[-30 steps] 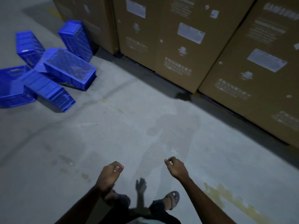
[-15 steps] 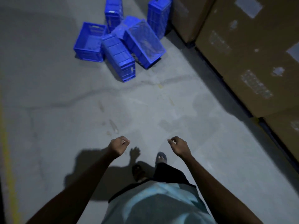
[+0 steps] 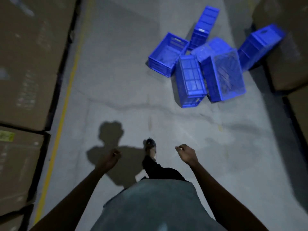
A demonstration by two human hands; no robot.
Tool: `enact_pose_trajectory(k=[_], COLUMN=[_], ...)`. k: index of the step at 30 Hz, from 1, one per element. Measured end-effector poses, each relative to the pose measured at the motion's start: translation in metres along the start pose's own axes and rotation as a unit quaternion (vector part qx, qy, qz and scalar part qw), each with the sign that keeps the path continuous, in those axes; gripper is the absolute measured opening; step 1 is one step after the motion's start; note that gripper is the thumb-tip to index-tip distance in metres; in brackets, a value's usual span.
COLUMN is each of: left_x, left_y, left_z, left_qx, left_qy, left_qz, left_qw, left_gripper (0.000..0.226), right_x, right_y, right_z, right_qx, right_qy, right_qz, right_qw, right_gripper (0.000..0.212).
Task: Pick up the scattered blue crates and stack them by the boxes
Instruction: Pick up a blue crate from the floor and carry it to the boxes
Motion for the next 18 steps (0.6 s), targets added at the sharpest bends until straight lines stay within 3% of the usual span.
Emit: enact_pose_trajectory(k=[1, 7, 12, 15, 18], left_x=[0.009, 0.047, 0.05, 0.051, 0.052], left_y=[0.024, 0.153, 0.226, 0.261, 0.307], left_z=[-0.011, -0.104, -0.203, -0.275, -0.356], left_qx=[0.013, 0.088, 0.127, 0.089, 0.063], left_qy=[0.0, 0.048, 0.09, 0.079, 0.071], left_qz=[-0.007, 0.039, 0.089, 0.089, 0.112], left_qw=[1.0, 0.994, 0.984, 0.989, 0.989], left_gripper=[0.003, 0.021, 0.016, 0.011, 0.034], right_x=[-0.029, -0.191, -0.31, -0.373, -0.44], right_y=[0.007, 0.049, 0.074, 0.081, 0.092], right_z=[-0.018, -0.106, -0.19, -0.245, -0.296], right_qx=[-0.006, -0.028, -0.025, -0.027, -0.012], right_qy=[0.006, 0.05, 0.069, 0.064, 0.056], right_qz=[0.011, 0.081, 0.104, 0.116, 0.121], right_qw=[1.0, 0.995, 0.992, 0.991, 0.991], right_gripper=[0.042, 0.04, 0.039, 0.039, 0.04])
Point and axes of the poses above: each hand's wrist, its own z-axis away from the middle knuckle, its own y-axis out of the back of the hand, x = y × z, the point moved 3 cm from there along -z, towards the middle knuckle, and after that the axes turned 3 degrees about -y, right-handed, at the moved point
